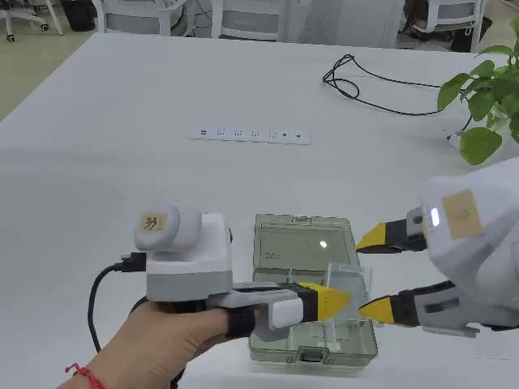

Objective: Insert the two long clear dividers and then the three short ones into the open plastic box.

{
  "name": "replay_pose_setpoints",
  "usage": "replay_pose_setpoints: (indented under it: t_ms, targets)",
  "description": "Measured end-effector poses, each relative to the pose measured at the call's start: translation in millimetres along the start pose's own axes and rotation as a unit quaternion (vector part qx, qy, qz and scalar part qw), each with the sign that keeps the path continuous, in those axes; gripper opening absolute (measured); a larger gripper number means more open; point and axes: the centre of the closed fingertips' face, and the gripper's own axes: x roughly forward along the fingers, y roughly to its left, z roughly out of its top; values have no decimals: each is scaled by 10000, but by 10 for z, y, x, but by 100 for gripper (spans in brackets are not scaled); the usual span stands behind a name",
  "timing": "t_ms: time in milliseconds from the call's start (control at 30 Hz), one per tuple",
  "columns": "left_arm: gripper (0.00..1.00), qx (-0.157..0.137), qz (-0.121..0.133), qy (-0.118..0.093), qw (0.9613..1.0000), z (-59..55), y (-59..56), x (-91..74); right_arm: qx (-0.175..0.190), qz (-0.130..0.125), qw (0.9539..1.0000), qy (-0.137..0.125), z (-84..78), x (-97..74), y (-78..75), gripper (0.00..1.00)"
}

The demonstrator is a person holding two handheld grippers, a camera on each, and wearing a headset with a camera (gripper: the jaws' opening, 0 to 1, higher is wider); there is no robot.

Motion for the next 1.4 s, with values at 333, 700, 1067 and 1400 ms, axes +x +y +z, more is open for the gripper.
replay_pose_setpoints:
  t_ms: [333, 700, 1067, 1400]
  targets:
    - [0, 1910, -616, 418, 9788, -138, -238, -81, 676, 1238, 9883, -589, 82, -132, 135, 20]
    - [0, 2420, -988, 365, 9645, -151, -367, -109, 858, 2226, 9684, -721, 151, -105, 372, 9]
    - [0, 2463, -1043, 332, 9630, -153, -405, -128, 768, 2461, 9636, -715, 151, -80, 472, 3]
    - [0, 2538, -963, 330, 9619, -154, -379, -134, 743, 2443, 9639, -748, 145, -64, 464, 3]
